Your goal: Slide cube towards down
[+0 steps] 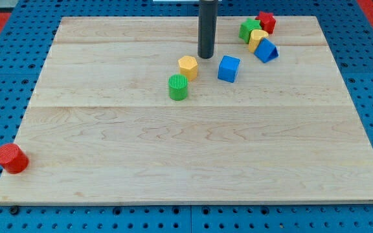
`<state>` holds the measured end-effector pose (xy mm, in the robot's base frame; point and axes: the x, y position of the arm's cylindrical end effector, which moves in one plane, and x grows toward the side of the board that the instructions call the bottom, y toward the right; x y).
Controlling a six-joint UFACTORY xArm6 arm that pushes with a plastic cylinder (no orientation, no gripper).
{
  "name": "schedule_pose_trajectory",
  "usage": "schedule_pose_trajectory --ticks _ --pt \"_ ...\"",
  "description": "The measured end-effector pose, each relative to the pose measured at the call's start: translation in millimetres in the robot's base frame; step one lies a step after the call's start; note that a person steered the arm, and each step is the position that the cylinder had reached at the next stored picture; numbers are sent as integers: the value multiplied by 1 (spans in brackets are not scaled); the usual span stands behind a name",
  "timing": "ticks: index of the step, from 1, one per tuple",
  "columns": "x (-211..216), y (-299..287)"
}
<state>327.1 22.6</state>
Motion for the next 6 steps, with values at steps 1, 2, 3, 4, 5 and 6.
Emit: schedule_pose_trajectory --ticks 1,2,3,4,5,6 --pt "20 -61" --pt "-32 -57" --pt "-63 -15" --pt "-36 74" --pt "3 64" --pt "16 133"
